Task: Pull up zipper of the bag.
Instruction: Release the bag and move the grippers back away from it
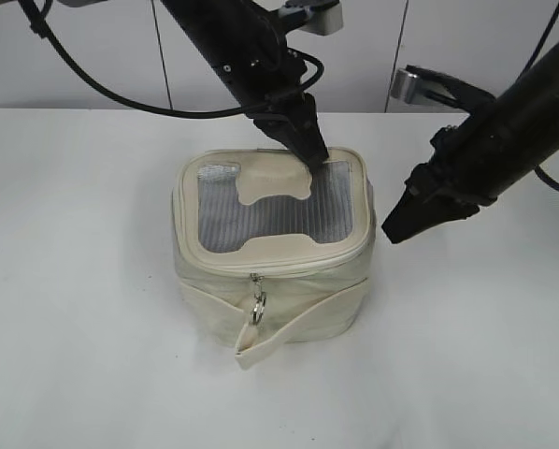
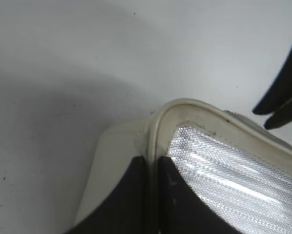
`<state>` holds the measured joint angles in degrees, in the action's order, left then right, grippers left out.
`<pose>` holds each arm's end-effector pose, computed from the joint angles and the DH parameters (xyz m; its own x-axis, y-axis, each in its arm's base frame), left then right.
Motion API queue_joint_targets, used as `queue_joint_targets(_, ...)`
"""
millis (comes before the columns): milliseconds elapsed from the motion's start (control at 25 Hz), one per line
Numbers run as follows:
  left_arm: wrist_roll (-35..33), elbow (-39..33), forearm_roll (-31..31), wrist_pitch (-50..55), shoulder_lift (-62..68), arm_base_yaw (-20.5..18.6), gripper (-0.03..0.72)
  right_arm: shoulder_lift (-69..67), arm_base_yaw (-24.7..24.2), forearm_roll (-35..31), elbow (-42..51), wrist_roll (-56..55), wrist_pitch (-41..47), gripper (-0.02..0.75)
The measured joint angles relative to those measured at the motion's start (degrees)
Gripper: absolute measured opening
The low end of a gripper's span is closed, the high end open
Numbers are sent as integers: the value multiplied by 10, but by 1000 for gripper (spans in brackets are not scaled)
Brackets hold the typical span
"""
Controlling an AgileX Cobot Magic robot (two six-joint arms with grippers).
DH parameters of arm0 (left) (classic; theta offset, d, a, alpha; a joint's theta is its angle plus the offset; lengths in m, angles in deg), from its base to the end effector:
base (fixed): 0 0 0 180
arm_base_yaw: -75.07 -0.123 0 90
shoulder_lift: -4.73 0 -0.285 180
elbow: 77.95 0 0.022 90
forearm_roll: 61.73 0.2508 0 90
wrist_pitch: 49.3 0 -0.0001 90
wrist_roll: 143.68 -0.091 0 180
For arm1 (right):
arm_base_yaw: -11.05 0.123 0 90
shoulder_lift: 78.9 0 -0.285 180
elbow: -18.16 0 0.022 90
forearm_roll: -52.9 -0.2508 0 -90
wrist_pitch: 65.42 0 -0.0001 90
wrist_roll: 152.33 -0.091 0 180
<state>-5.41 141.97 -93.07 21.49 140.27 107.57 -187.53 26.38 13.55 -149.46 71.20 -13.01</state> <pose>0.3788 -0.2944 0.2440 -0.4006 0.7778 -0.4842 0.9146 0.3081 -0.2617 0.3120 0.1330 0.2063 -0.7951 -0.4794 -0.3714 -0.6028 0.6923 0.3967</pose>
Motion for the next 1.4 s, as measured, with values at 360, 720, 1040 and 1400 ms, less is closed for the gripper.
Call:
queue_joint_targets(360, 0, 0, 1, 0, 0, 0, 38, 0, -22, 26, 0, -10, -57, 477)
queue_joint_targets(720, 0, 0, -3, 0, 0, 0, 38, 2, -75, -58, 72, 81, -62, 495)
queue_joint_targets(1040, 0, 0, -3, 0, 0, 0, 38, 42, -71, -286, 170, 308, -175, 495)
queue_joint_targets(1400, 0, 0, -6, 1, 0, 0, 38, 14, -46, -363, 171, 413, -202, 495)
